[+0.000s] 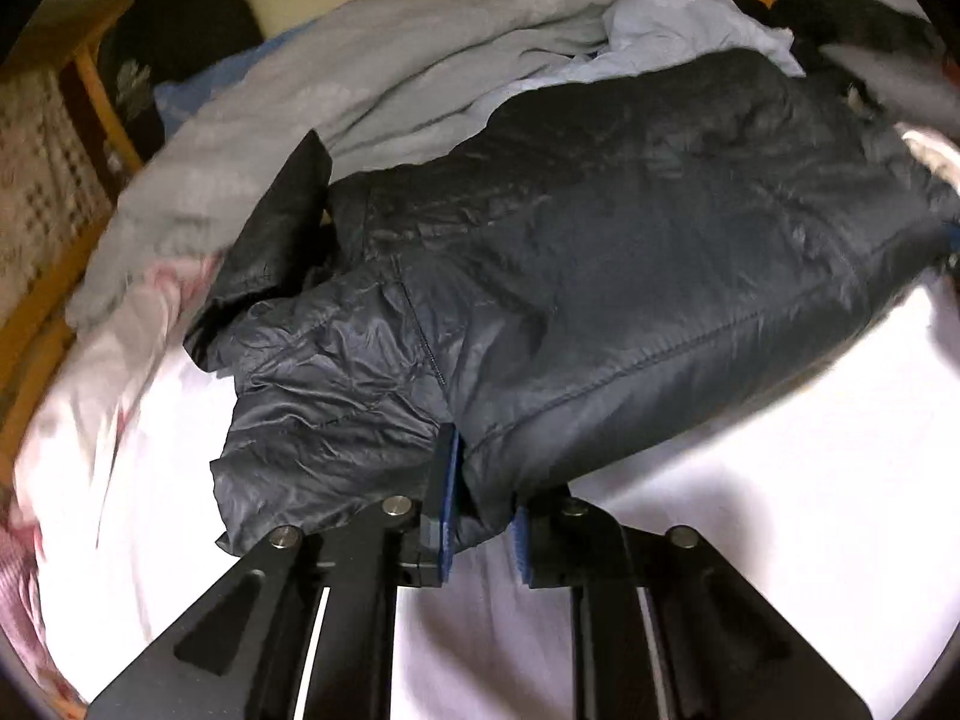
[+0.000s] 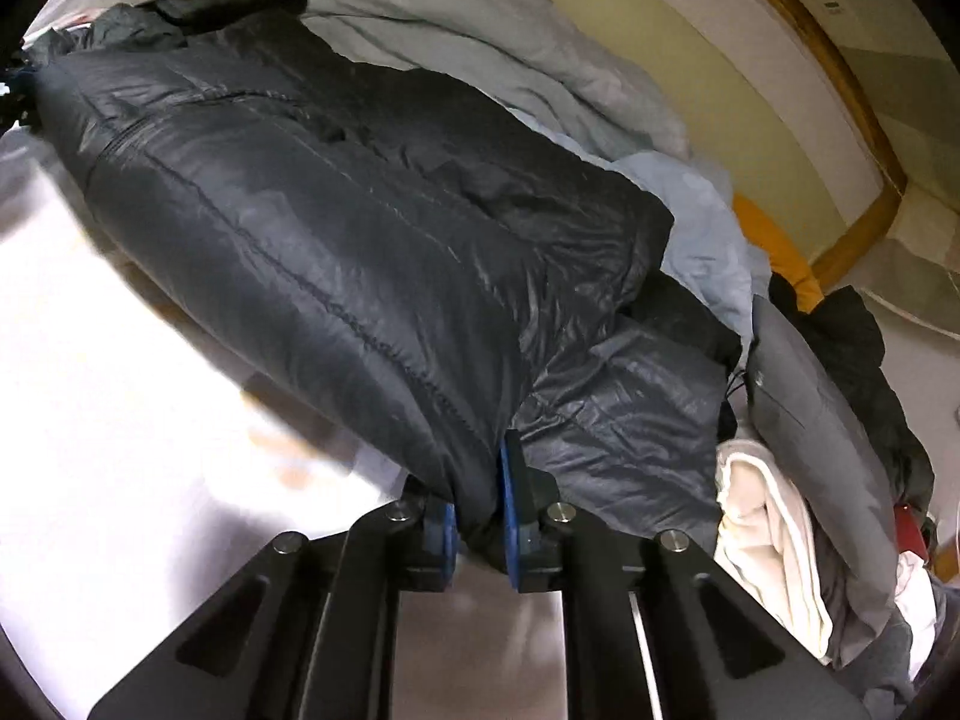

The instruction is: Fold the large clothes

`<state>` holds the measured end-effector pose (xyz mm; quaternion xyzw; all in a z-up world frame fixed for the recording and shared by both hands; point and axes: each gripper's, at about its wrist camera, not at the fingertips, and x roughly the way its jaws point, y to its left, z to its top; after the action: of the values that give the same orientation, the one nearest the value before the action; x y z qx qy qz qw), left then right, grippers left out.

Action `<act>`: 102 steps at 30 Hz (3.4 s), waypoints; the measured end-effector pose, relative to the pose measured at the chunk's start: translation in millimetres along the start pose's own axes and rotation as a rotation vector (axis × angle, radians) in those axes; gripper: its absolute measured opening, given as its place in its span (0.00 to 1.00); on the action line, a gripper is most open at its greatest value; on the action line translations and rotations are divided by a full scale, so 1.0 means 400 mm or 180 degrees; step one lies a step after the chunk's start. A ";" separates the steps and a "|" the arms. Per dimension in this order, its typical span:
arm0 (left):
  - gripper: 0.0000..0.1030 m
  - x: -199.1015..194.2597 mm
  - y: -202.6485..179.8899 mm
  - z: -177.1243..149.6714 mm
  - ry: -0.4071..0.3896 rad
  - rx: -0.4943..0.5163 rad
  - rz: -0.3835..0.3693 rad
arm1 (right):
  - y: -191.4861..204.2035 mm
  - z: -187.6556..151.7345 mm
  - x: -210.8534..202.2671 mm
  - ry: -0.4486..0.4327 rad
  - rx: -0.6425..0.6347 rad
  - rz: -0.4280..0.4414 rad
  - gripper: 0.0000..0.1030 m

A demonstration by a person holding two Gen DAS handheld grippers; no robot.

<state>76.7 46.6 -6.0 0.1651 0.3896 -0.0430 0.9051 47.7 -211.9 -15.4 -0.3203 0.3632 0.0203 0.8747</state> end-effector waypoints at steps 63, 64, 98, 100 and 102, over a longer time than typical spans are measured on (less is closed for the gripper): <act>0.02 0.199 0.380 0.118 -0.0003 -0.1338 0.0141 | -0.196 0.170 -0.035 -0.0814 0.1717 0.0692 0.71; 0.02 0.168 0.377 0.122 -0.0186 -0.1335 0.0130 | -0.201 0.168 -0.039 -0.0812 0.1749 0.0677 0.71; 0.02 0.008 0.130 0.105 -0.0654 -0.1265 -0.0736 | -0.010 0.184 -0.064 -0.0592 0.1511 0.2149 0.71; 0.02 -0.005 0.144 0.099 -0.0708 -0.1318 -0.0708 | 0.044 0.190 -0.081 -0.0562 0.1353 0.2239 0.71; 0.02 -0.015 0.162 0.102 -0.0765 -0.1359 -0.0736 | 0.089 0.193 -0.088 -0.0519 0.1225 0.2299 0.71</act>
<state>114.4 93.5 41.6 -0.0814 0.2958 -0.0823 0.9482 60.5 -132.3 28.9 -0.0004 0.3789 0.2828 0.8812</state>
